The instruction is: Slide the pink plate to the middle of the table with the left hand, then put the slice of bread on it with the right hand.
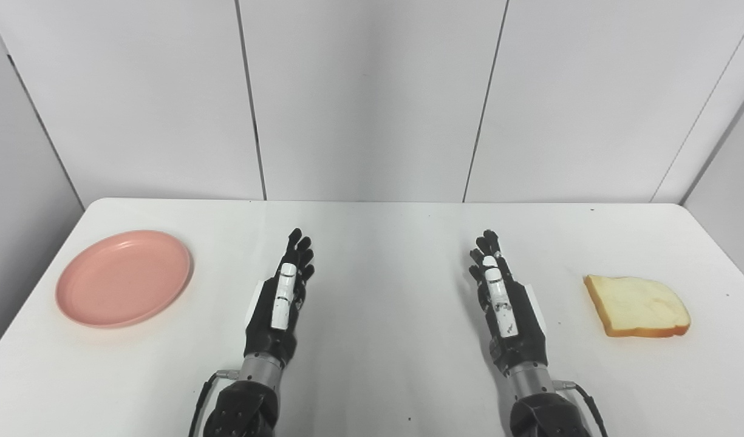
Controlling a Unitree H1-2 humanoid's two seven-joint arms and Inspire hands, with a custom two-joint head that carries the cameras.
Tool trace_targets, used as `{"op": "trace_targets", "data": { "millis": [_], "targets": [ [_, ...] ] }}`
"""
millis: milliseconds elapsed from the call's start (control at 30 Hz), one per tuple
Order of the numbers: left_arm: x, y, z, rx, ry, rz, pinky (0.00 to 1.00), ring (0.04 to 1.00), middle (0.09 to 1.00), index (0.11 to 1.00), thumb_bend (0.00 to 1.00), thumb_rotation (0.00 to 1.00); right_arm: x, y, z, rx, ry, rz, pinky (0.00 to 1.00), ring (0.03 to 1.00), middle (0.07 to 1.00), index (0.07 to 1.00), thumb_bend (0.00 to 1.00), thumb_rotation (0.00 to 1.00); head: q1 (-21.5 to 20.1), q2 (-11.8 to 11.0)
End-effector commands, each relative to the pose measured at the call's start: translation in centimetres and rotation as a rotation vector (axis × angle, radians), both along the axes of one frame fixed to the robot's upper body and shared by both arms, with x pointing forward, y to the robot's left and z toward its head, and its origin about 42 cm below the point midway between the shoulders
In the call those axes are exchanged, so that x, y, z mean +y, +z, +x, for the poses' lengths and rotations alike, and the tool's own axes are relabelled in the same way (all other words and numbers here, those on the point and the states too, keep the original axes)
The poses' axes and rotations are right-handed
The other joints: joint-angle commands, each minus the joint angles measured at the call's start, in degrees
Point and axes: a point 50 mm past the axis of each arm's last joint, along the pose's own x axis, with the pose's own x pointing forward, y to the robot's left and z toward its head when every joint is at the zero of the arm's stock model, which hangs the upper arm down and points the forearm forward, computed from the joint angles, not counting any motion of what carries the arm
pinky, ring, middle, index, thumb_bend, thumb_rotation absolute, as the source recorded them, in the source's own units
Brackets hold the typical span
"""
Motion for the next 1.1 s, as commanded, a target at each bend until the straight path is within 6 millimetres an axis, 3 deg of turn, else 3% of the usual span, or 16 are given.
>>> {"op": "trace_targets", "data": {
  "millis": [0, 133, 233, 400, 733, 1067],
  "targets": [
    [0.1, 1.5, 0.4, -0.048, -0.003, -0.007, 1.00, 1.000, 1.000, 1.000, 0.66, 1.00, 0.0, 1.6, 0.7, -0.049, 0.022, -0.009, 1.00, 0.991, 0.998, 1.000, 0.55, 0.91, 3.2, -0.8],
    [0.3, 2.5, 1.1, -0.052, 0.022, -0.015, 1.00, 1.000, 1.000, 1.000, 0.69, 1.00, -0.7, 1.4, 0.7, -0.050, 0.027, 0.013, 1.00, 0.996, 1.000, 1.000, 0.56, 0.88, 9.5, -2.6],
    [0.4, 2.9, 1.6, -0.063, 0.030, -0.029, 1.00, 1.000, 1.000, 1.000, 0.70, 0.99, -1.2, 1.3, 0.6, -0.041, 0.026, 0.011, 1.00, 1.000, 1.000, 1.000, 0.61, 0.86, 11.9, -3.4],
    [1.3, 4.2, 2.7, -0.077, 0.054, -0.054, 1.00, 1.000, 1.000, 1.000, 0.69, 1.00, -2.8, 0.9, 0.4, -0.041, 0.007, 0.001, 1.00, 1.000, 1.000, 1.000, 0.59, 0.90, 18.2, -5.6],
    [3.3, 5.6, 4.3, -0.092, 0.109, -0.071, 1.00, 1.000, 1.000, 1.000, 0.70, 1.00, -3.2, 1.3, 0.5, -0.030, 0.029, 0.008, 1.00, 1.000, 1.000, 1.000, 0.54, 0.92, 22.9, -8.3],
    [5.7, 6.8, 4.9, -0.097, 0.173, -0.139, 1.00, 0.996, 0.987, 0.969, 0.72, 1.00, -2.6, 1.0, 1.5, -0.048, 0.022, -0.006, 1.00, 1.000, 1.000, 1.000, 0.50, 0.97, 24.9, -10.7]
  ]
}}
